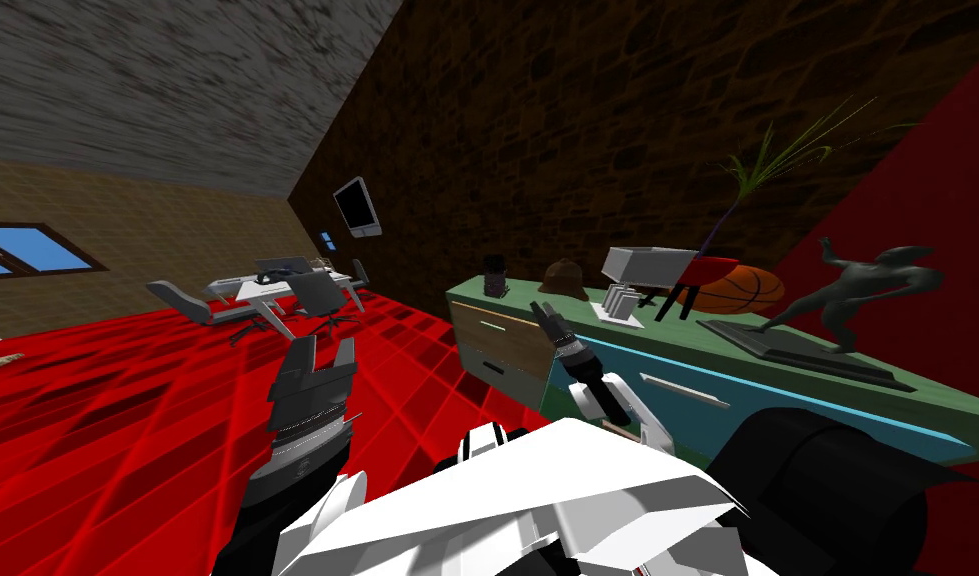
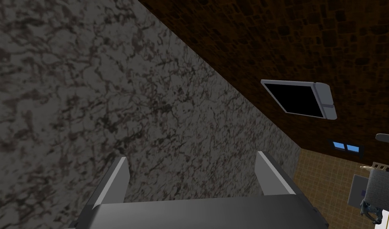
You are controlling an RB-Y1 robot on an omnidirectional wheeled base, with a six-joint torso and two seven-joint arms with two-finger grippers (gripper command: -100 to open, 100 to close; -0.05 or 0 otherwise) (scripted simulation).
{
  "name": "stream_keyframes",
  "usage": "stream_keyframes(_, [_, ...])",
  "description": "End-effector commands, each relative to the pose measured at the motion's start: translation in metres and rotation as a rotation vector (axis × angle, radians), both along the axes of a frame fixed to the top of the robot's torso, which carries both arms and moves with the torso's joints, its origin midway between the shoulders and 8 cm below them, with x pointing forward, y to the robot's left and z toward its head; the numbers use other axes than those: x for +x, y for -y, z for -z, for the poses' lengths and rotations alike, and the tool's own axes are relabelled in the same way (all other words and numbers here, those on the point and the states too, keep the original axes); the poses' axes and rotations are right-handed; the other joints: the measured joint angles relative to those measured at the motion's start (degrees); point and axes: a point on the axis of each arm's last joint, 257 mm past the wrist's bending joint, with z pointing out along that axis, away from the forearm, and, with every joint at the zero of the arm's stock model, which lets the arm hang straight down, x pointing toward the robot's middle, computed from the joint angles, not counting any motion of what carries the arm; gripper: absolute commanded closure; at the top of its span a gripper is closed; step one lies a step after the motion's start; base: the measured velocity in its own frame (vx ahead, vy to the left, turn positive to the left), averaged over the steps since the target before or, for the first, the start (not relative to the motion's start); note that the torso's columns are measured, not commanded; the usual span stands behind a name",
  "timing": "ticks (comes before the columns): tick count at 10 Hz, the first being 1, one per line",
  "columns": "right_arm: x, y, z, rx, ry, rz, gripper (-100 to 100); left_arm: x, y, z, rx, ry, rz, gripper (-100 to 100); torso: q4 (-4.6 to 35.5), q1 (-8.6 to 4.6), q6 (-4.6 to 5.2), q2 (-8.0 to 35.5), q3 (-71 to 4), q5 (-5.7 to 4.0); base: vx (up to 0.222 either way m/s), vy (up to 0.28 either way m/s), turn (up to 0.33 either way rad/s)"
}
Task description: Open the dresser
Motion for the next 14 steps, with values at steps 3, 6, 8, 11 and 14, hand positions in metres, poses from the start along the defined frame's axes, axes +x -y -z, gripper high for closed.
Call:
stream_keyframes(3, [0.019, 0.017, 0.039, -0.162, -0.101, 0.125, -100, 0.000, 0.000, 0.000, 0.000, 0.000, 0.000, 0, 0.0, -0.05, 0.00, 0.0, 0.0, 0.00, 0.062, 0.106, -0.031])
stream_keyframes(6, [0.026, 0.022, 0.057, -0.258, -0.143, 0.184, -100, 0.000, 0.000, 0.000, 0.000, 0.000, 0.000, 0, 0.0, -0.10, 0.00, 0.0, 0.0, -0.03, 0.058, 0.084, -0.025])
stream_keyframes(8, [0.032, 0.031, 0.073, -0.329, -0.184, 0.236, -100, 0.000, 0.000, 0.000, 0.000, 0.000, 0.000, 0, 0.0, -0.02, 0.00, 0.0, 0.0, -0.01, 0.049, 0.092, -0.027])
stream_keyframes(11, [0.042, 0.050, 0.104, -0.446, -0.267, 0.331, -100, 0.000, 0.000, 0.000, 0.000, 0.000, 0.000, 0, 0.0, -0.06, -0.01, 0.0, 0.0, 0.00, 0.057, 0.104, -0.030])
stream_keyframes(14, [0.046, 0.059, 0.121, -0.546, -0.308, 0.388, -100, 0.000, 0.000, 0.000, 0.000, 0.000, 0.000, 0, 0.0, -0.09, 0.01, 0.0, 0.0, -0.03, 0.051, 0.083, -0.020])
